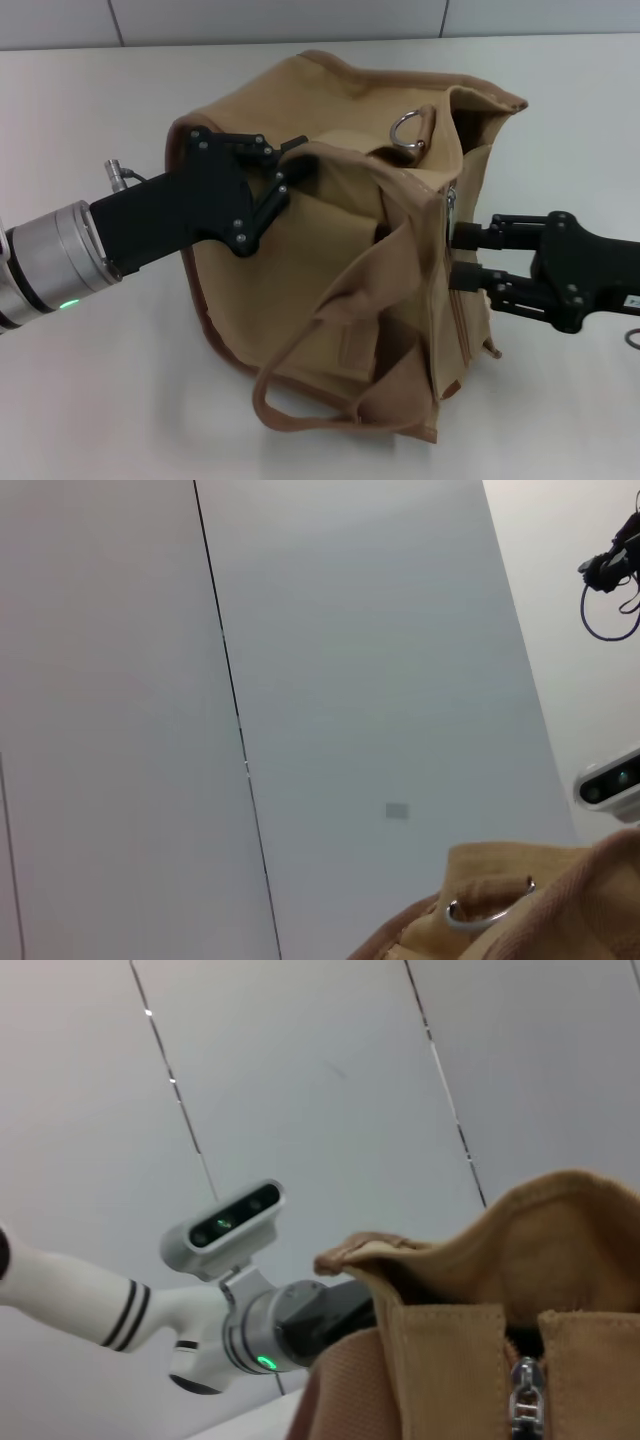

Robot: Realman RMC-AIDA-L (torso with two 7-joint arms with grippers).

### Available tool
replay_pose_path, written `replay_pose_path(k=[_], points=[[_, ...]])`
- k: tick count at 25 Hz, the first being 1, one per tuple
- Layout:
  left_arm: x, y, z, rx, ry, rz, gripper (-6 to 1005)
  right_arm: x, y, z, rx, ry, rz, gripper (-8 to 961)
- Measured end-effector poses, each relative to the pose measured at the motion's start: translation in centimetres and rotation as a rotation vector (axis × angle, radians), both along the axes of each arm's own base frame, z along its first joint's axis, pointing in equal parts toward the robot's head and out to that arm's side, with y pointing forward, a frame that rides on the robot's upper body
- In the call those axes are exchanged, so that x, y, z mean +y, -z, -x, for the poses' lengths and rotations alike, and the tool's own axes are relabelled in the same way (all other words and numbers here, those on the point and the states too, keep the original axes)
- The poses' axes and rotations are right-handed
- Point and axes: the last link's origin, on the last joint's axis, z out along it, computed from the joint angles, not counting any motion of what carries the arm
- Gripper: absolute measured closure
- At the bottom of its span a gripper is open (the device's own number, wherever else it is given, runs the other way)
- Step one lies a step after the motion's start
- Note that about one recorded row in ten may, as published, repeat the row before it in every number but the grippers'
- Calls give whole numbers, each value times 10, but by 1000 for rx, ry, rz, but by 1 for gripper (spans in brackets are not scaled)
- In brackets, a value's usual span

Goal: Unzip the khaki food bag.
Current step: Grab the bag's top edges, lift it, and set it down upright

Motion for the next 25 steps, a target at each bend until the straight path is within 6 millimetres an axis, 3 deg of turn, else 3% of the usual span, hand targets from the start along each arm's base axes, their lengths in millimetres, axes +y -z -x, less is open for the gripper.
replay_pose_path(k=[10, 25], points=[[1, -1, 1, 1, -5, -5, 904, 3, -19, -8, 36, 81, -18, 549], [4, 4, -7, -3, 16, 17, 900, 14, 10, 4, 24, 73, -56, 575]])
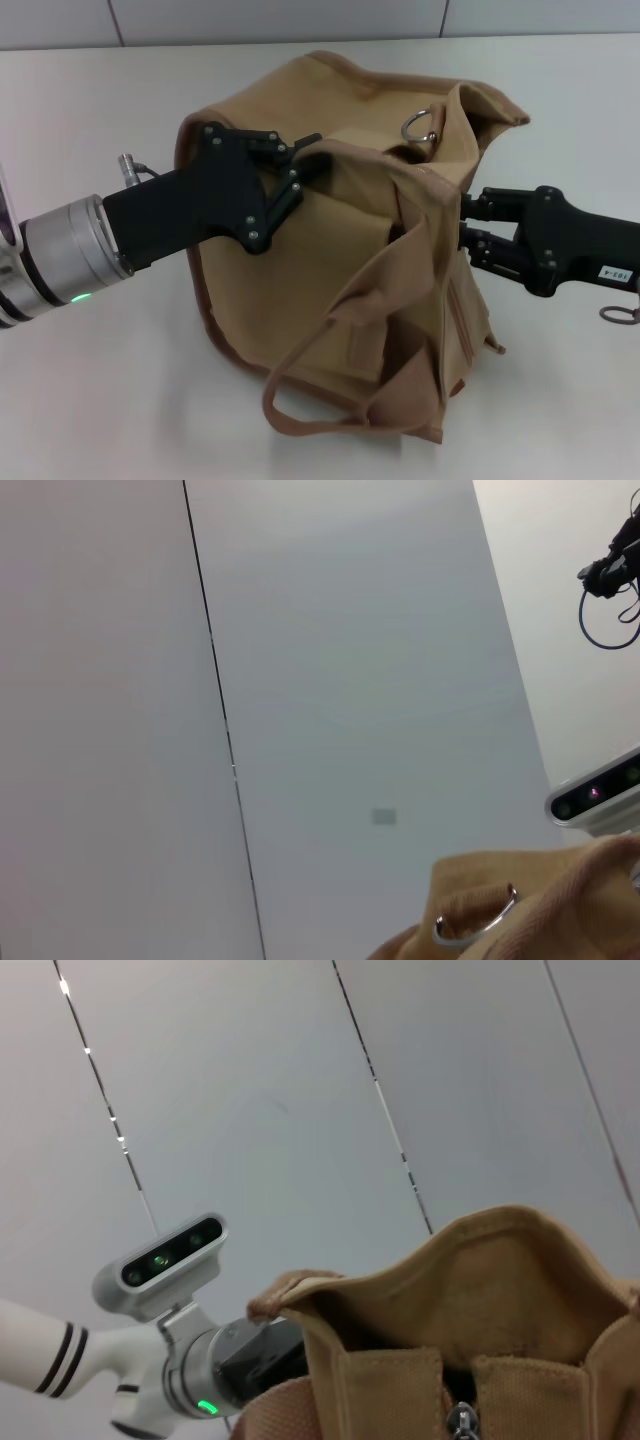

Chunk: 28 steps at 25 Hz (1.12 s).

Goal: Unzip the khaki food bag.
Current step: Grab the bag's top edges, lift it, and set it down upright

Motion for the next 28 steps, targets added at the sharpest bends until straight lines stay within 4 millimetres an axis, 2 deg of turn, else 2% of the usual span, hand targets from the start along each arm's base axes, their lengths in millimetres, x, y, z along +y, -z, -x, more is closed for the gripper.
replay_pose_path(k=[17, 21, 28], points=[[1, 4, -5, -6, 12, 24, 896, -3, 15, 12, -13, -65, 89, 618], [2, 4, -5, -6, 7, 19, 895, -6, 14, 13, -6, -85, 108, 694], [2, 3, -5, -5, 5, 16, 893, -12, 8, 10, -8, -108, 145, 694]])
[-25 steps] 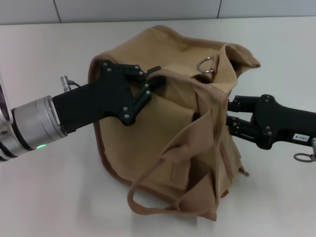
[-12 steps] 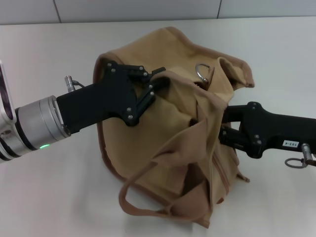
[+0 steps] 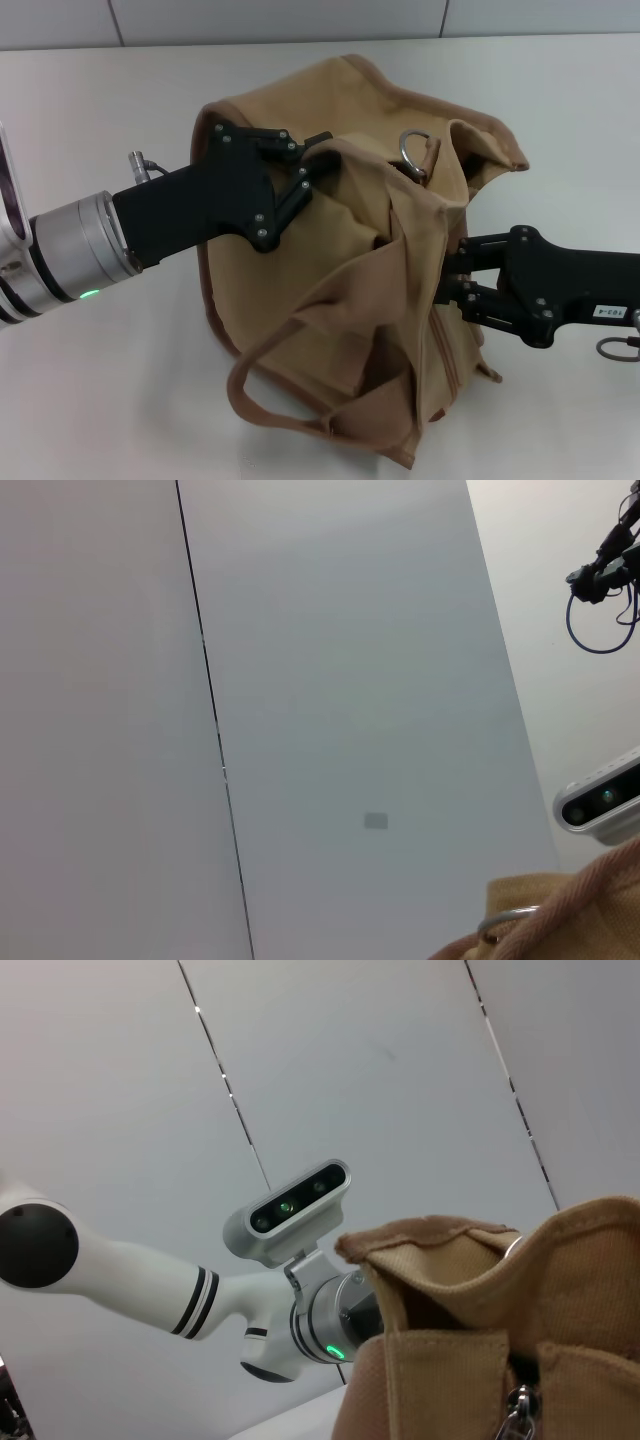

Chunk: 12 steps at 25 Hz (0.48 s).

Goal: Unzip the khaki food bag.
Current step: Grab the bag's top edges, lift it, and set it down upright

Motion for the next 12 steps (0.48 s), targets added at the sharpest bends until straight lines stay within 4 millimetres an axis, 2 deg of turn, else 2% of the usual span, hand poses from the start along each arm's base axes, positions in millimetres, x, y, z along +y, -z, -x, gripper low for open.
replay_pose_path(k=[12], points=[[-1, 0, -1, 0, 6, 4, 891, 2, 2, 0, -2, 27, 16, 693]])
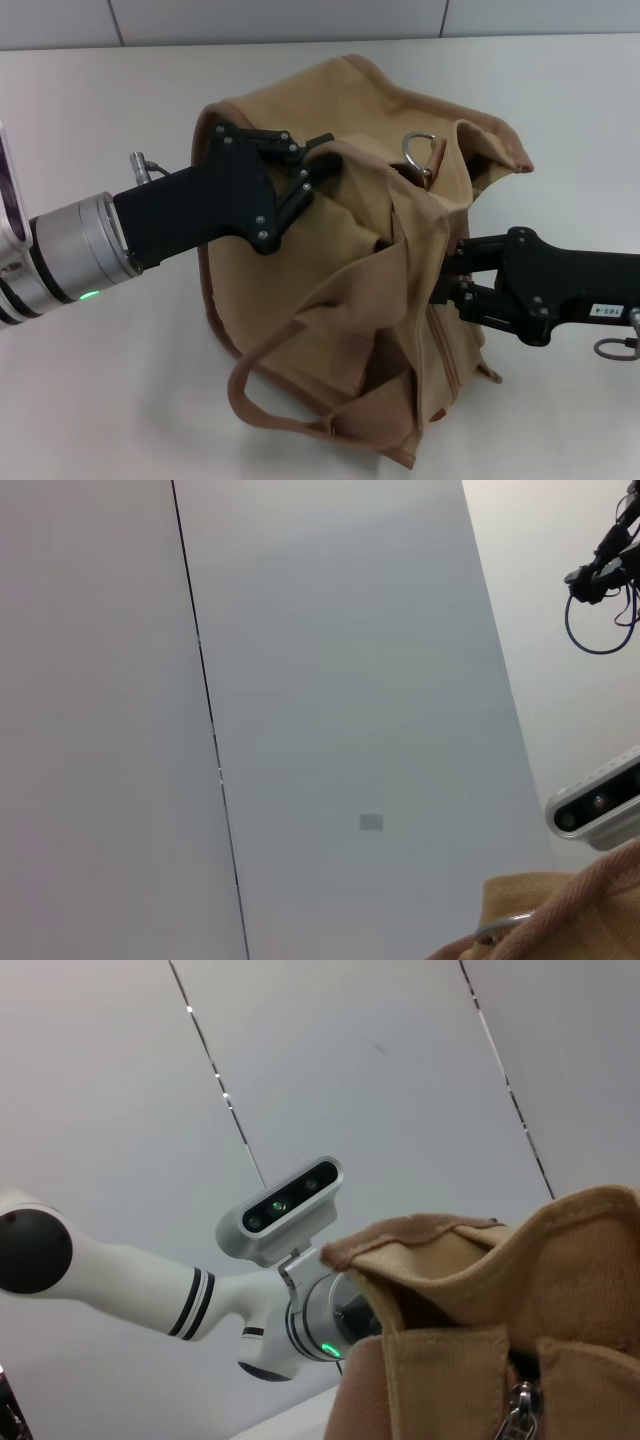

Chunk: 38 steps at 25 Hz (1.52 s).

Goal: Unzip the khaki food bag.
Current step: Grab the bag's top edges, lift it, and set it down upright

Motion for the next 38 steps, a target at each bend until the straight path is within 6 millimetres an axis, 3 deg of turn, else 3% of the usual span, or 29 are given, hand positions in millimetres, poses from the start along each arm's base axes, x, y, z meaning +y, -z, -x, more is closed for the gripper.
replay_pose_path(k=[22, 27, 38], points=[[-3, 0, 1, -6, 3, 6, 885, 11, 13, 8, 6, 68, 28, 713], [-3, 0, 0, -6, 5, 8, 884, 11, 15, 8, 7, 71, 30, 834], [-2, -1, 1, -11, 0, 1, 882, 10, 14, 5, 4, 87, 13, 845]])
